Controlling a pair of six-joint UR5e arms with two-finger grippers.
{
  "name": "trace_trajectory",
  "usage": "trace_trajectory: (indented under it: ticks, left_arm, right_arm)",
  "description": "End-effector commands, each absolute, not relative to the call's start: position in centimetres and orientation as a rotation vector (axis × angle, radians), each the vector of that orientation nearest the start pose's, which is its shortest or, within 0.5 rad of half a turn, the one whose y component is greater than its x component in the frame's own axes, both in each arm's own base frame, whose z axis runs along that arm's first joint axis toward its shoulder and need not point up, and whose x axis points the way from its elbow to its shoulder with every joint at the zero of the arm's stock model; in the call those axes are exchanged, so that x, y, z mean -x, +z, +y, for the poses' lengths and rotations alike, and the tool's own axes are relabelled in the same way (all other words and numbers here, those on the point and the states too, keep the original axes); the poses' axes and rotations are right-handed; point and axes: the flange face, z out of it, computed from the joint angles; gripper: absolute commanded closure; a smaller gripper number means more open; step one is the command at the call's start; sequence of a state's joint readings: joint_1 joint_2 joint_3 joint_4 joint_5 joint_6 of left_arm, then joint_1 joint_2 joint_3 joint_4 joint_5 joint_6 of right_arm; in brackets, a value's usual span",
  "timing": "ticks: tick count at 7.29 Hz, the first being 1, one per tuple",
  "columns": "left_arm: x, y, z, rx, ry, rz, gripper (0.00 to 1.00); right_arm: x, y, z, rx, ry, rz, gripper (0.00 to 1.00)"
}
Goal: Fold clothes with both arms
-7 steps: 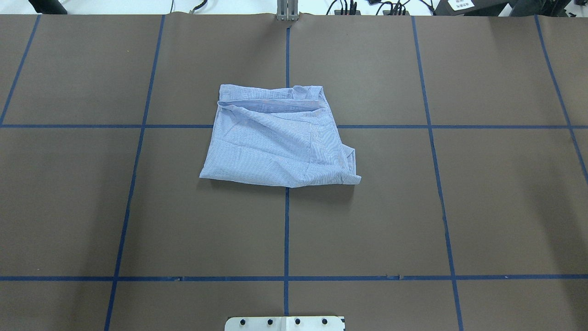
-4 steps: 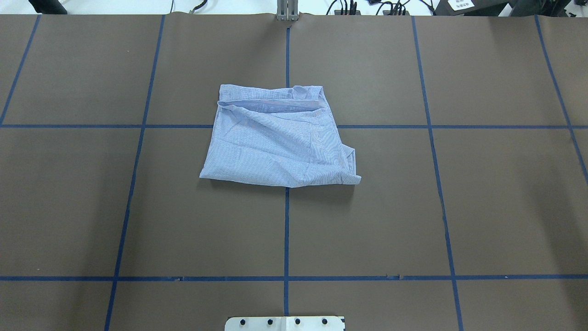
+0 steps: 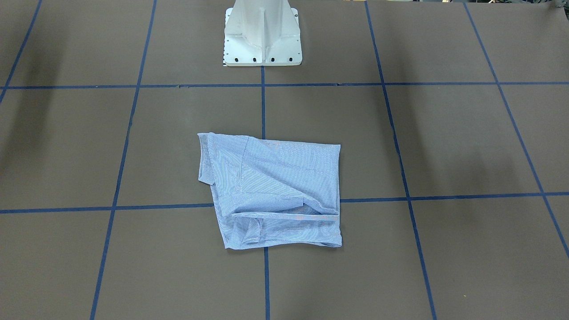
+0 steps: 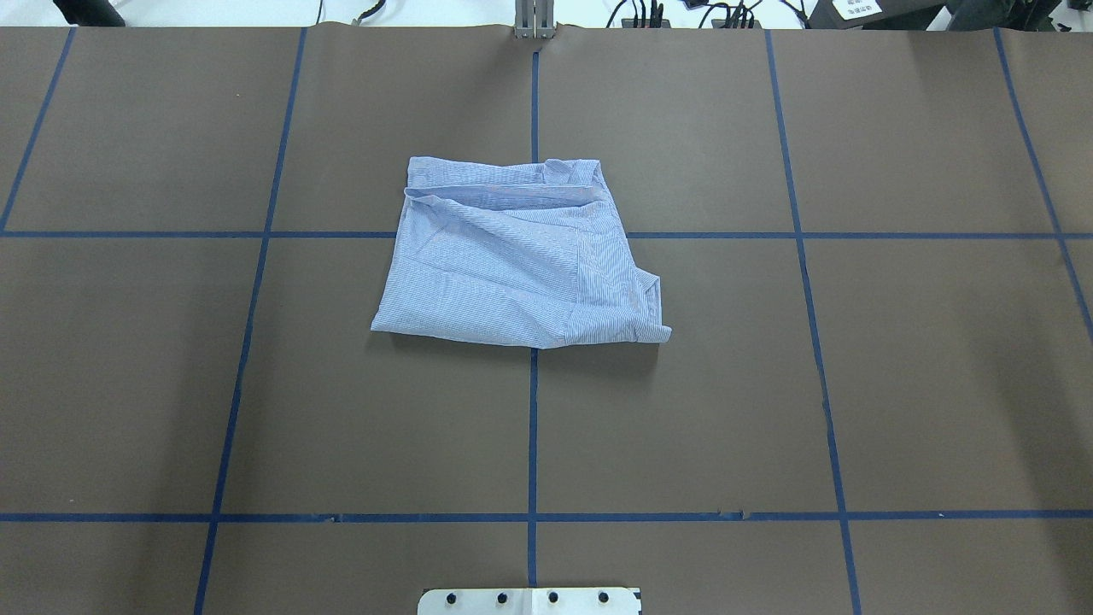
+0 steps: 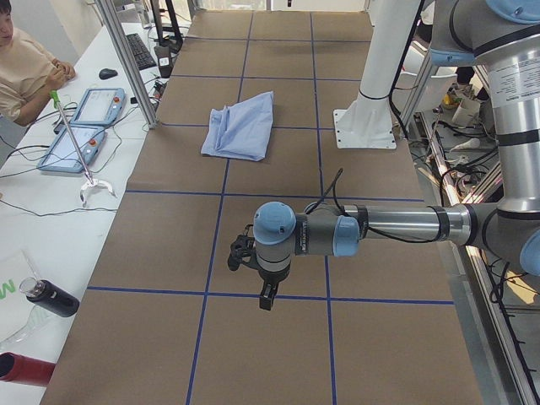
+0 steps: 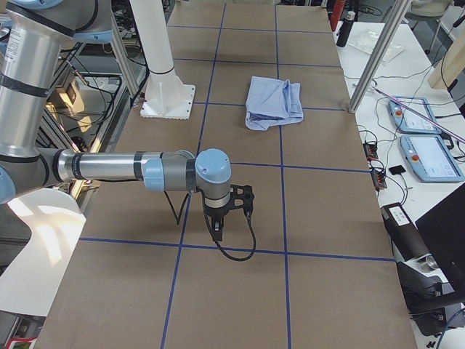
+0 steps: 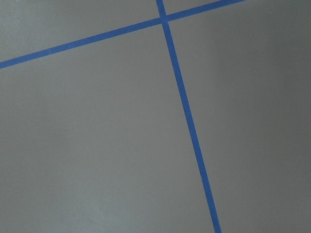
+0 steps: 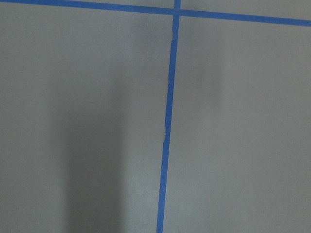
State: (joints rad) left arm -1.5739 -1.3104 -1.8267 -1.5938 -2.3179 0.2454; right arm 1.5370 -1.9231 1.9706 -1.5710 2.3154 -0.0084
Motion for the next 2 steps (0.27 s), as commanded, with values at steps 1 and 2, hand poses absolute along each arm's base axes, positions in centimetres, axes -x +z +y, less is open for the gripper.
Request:
trace_trajectory:
  ticks: [1,2]
  left_arm:
    - [6.68,64.48,-38.43,-0.114,0.24,0.741,0.0]
    - [6.68,64.47,-38.44,-0.115,0.24,0.74,0.0]
  right_arm:
    - [-5.4,61.06,-35.07,-0.038,-0.059,-0.744,0.0]
    - [-5.42,61.0,-35.08,-0.039,-0.06,-0.743,0.0]
